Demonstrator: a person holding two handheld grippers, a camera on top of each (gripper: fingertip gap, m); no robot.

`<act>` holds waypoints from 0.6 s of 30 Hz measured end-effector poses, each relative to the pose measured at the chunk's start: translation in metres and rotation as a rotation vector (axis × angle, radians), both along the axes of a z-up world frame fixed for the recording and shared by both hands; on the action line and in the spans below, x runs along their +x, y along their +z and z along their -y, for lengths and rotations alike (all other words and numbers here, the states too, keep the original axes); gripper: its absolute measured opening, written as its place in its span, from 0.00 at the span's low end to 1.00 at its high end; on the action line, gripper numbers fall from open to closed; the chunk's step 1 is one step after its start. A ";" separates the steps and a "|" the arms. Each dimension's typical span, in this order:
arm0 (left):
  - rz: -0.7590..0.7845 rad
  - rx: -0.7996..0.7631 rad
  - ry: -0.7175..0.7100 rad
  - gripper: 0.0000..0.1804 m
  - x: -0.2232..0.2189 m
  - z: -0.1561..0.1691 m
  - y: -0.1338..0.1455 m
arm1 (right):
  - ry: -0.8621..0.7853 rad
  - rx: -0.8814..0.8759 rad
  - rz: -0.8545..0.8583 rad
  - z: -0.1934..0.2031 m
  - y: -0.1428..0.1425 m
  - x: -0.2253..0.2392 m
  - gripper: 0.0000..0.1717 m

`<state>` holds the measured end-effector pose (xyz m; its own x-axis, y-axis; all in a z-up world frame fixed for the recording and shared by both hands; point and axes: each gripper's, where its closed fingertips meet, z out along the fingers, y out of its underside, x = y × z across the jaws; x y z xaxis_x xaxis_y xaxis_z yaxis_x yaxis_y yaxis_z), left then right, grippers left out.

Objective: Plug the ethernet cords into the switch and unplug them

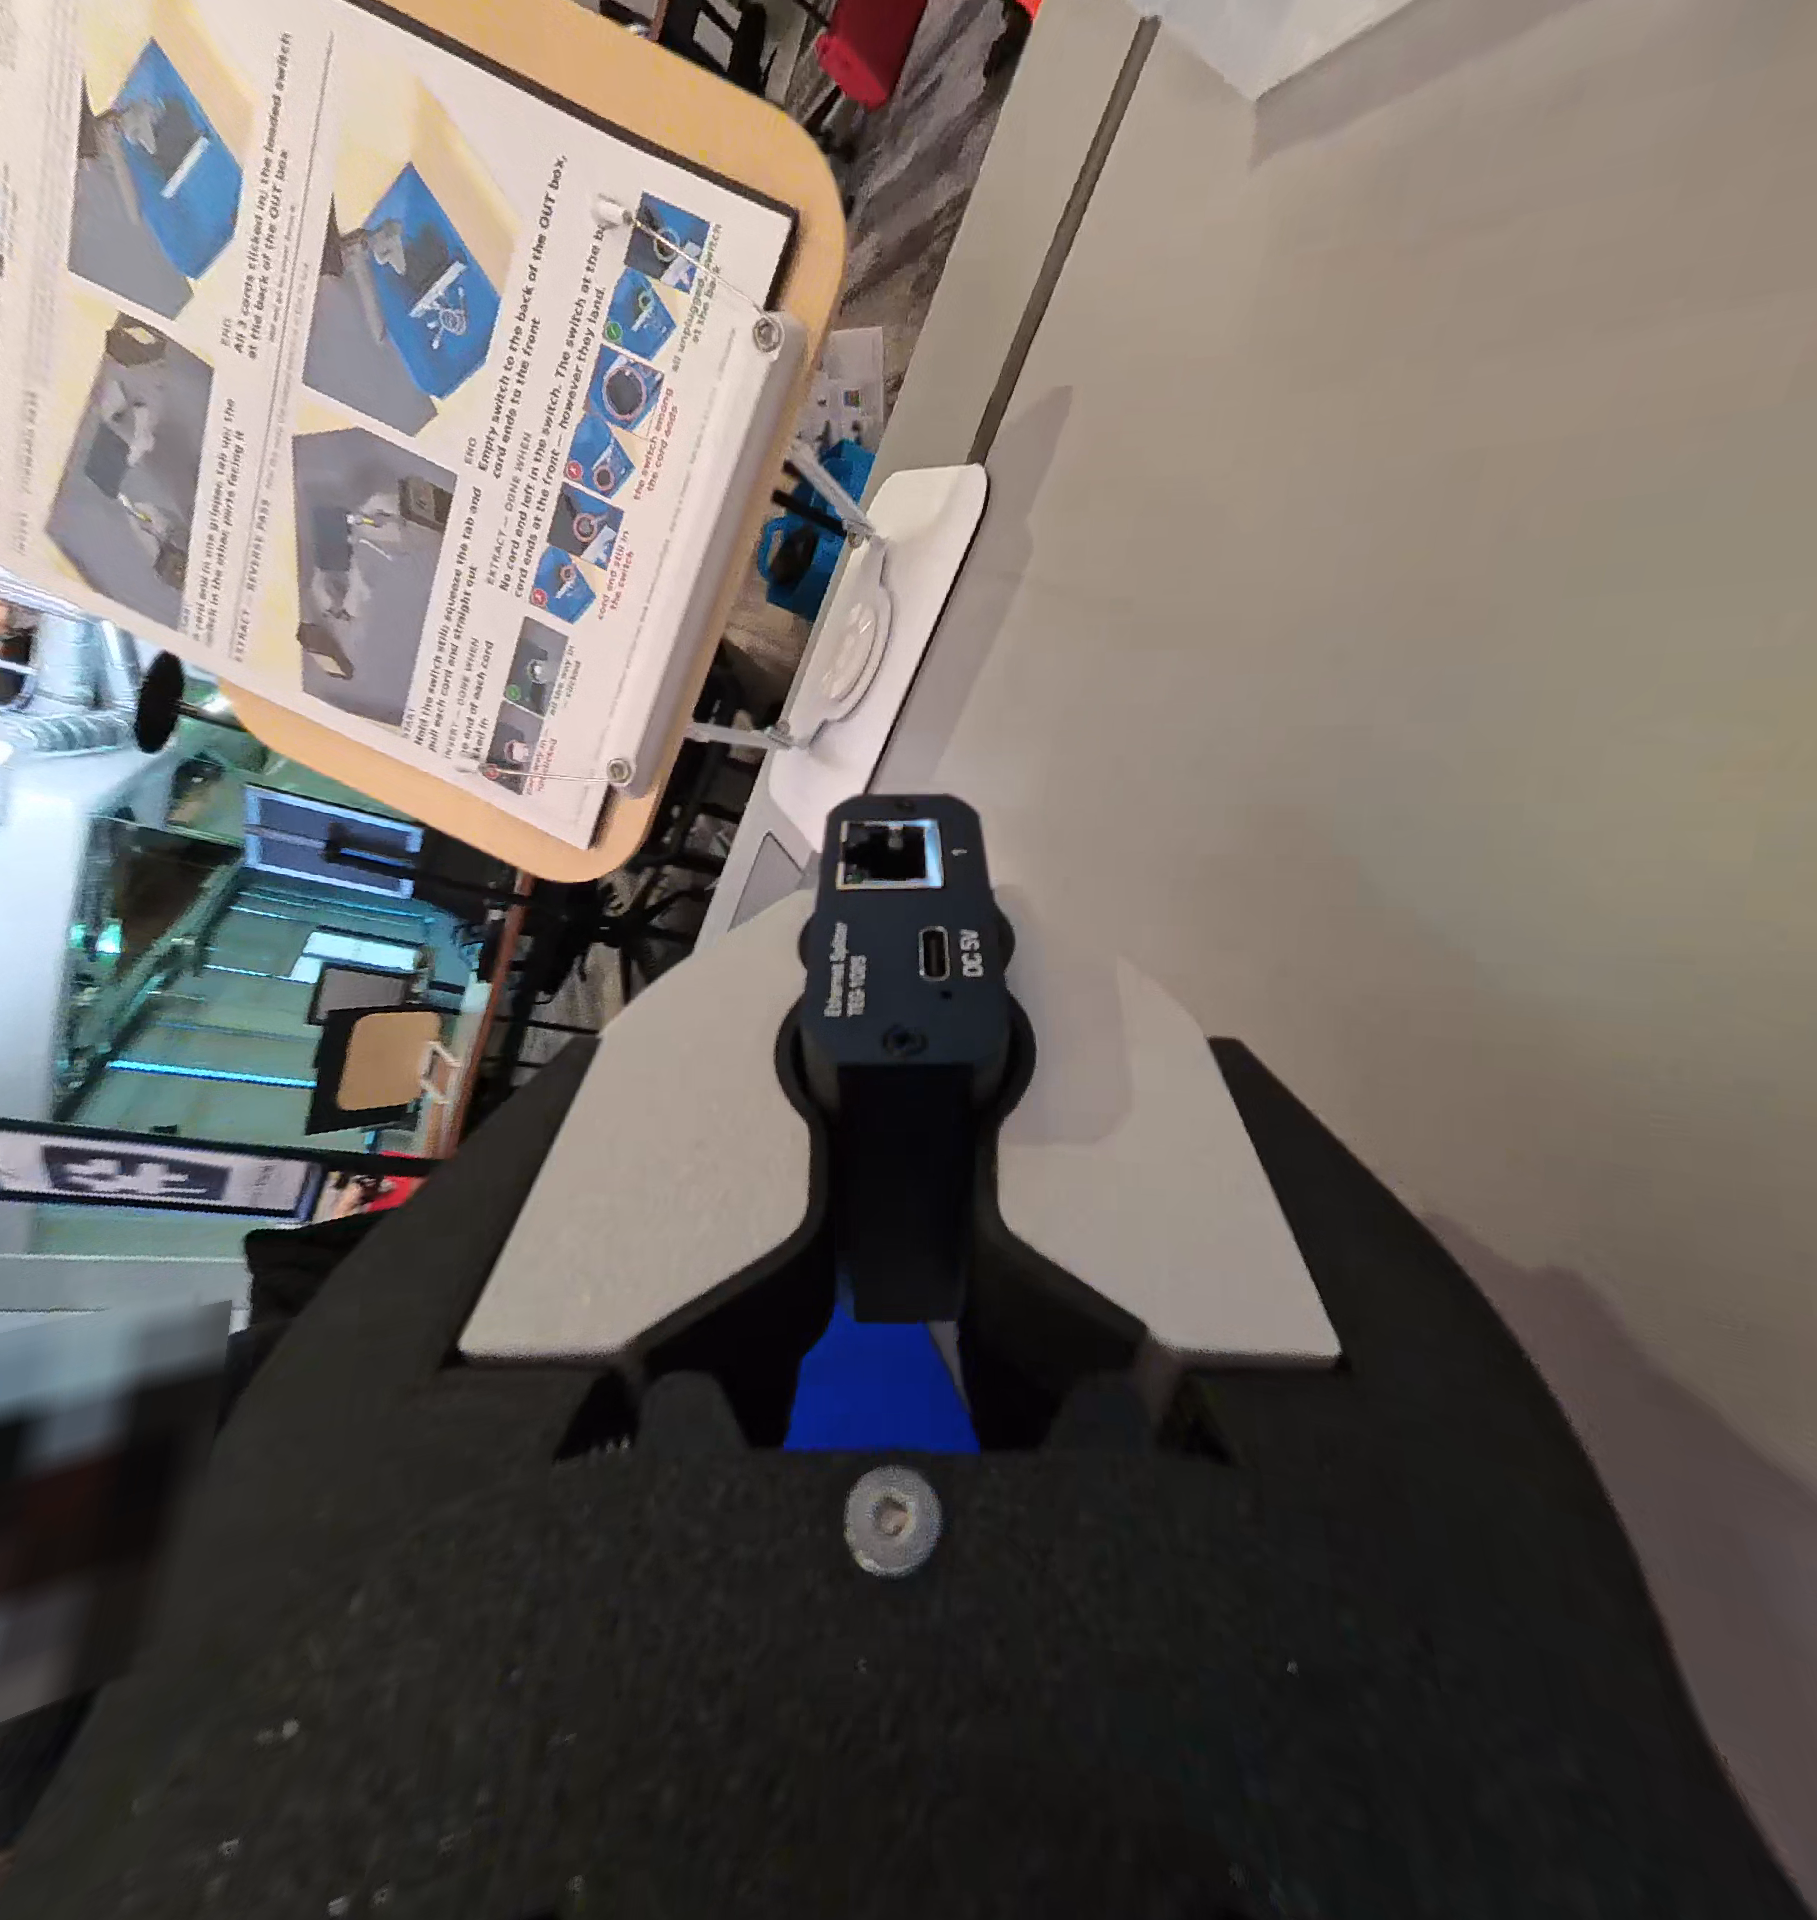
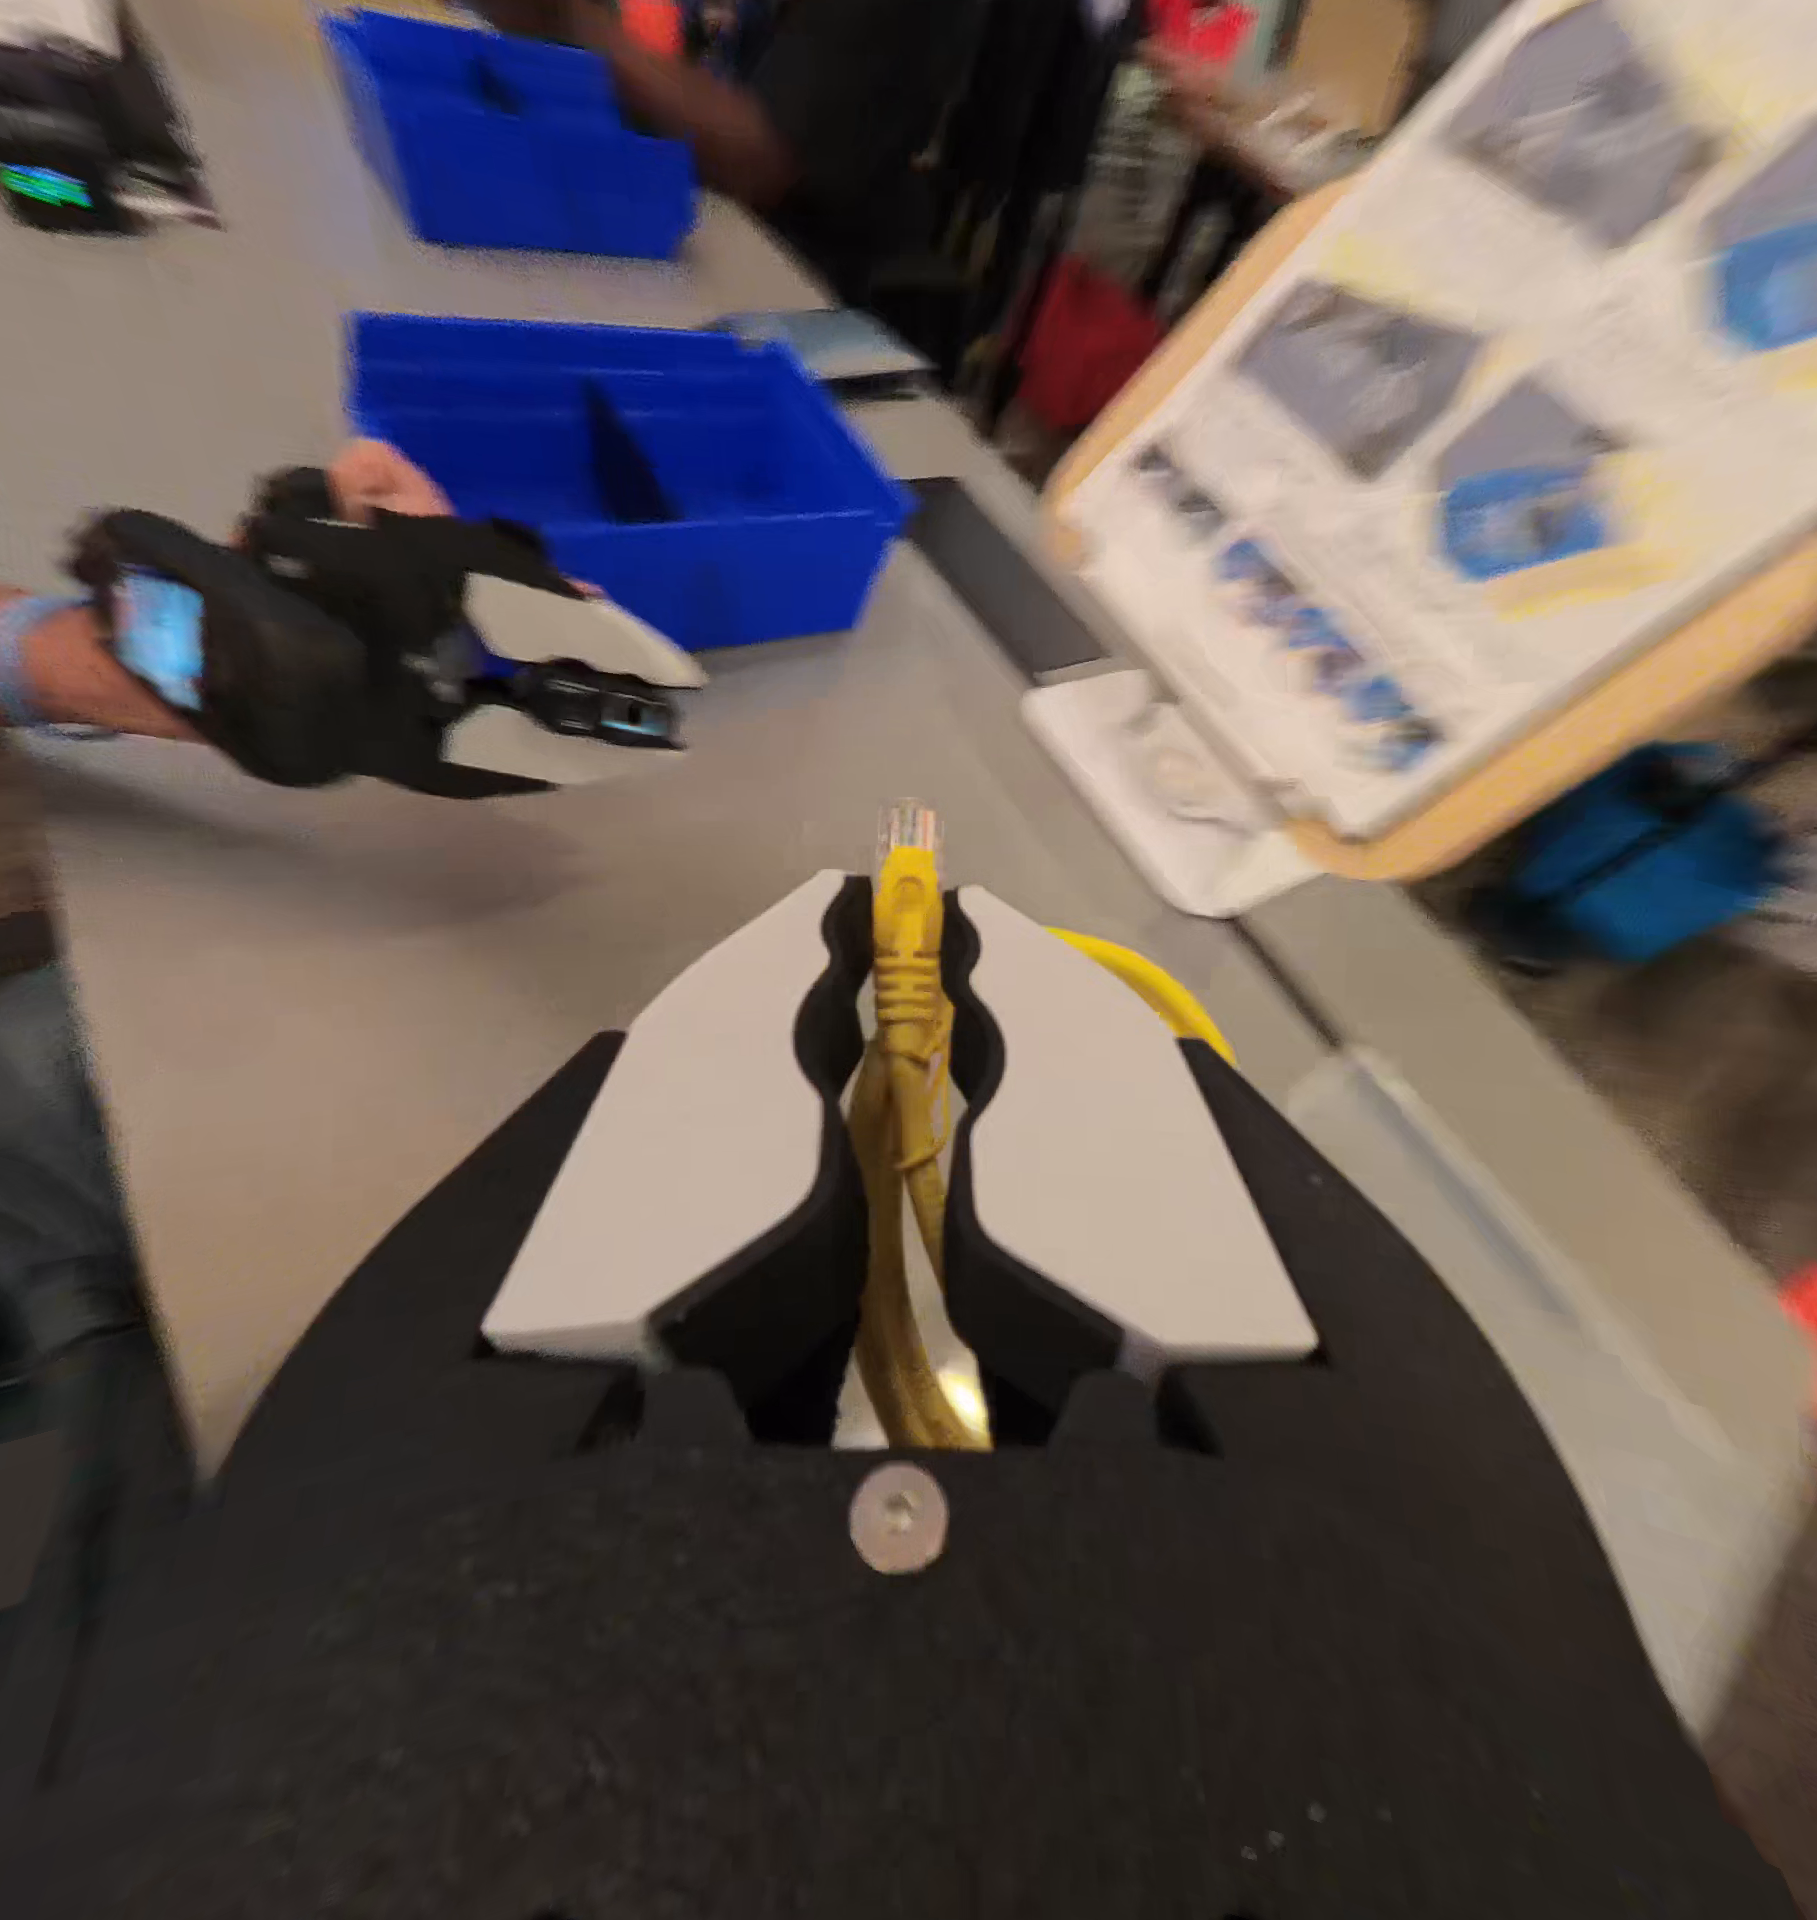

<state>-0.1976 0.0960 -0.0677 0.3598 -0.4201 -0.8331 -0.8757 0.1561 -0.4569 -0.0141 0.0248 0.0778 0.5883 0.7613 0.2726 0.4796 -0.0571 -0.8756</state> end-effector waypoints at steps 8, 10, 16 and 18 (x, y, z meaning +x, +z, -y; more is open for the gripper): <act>0.001 -0.018 -0.033 0.14 0.007 0.006 -0.001 | -0.231 -0.131 0.442 -0.040 -0.116 0.108 0.07; 0.001 -0.014 -0.043 0.14 0.009 0.009 0.000 | -0.315 -0.204 0.464 -0.050 -0.157 0.129 0.07; -0.013 -0.020 -0.065 0.14 0.014 0.015 -0.001 | -0.433 -0.380 0.371 -0.070 -0.231 0.143 0.13; -0.017 -0.020 -0.064 0.14 0.014 0.015 -0.002 | -0.400 -0.390 0.348 -0.069 -0.226 0.140 0.25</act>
<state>-0.1834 0.0808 -0.0698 0.3175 -0.4585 -0.8301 -0.8718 0.2032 -0.4457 0.1263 0.0939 -0.1486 0.7737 0.5837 0.2463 0.6070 -0.5718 -0.5519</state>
